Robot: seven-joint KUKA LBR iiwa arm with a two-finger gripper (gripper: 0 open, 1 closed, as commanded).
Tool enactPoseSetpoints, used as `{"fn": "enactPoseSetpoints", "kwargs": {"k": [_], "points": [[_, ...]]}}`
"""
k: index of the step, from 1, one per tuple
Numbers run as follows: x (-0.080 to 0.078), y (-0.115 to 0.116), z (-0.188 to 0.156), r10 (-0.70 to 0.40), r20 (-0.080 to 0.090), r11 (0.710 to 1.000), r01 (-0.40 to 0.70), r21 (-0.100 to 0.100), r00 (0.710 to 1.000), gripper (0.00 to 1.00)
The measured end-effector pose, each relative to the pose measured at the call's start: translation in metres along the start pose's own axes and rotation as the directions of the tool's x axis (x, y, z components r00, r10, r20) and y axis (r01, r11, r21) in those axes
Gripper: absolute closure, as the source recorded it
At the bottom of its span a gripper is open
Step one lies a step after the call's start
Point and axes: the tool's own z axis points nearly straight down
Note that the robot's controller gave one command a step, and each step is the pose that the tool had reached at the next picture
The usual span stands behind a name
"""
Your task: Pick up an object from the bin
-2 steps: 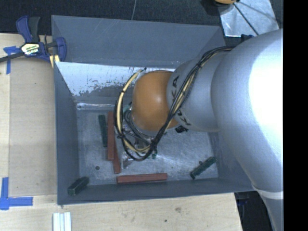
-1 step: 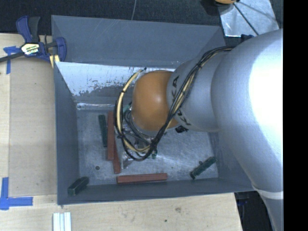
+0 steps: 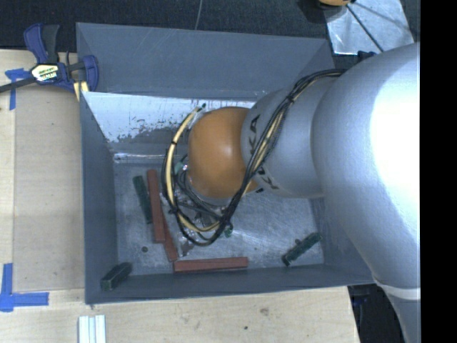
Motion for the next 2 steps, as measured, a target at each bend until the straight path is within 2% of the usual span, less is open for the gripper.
{"fn": "enactPoseSetpoints", "kwargs": {"k": [1,2], "points": [[-0.0318,0.0161,0.0033,-0.246,-0.009,0.969,0.246,-0.006,0.969,0.00],[-0.0413,0.0212,0.0029,-0.357,0.003,0.934,0.357,-0.004,0.934,0.00]]}}
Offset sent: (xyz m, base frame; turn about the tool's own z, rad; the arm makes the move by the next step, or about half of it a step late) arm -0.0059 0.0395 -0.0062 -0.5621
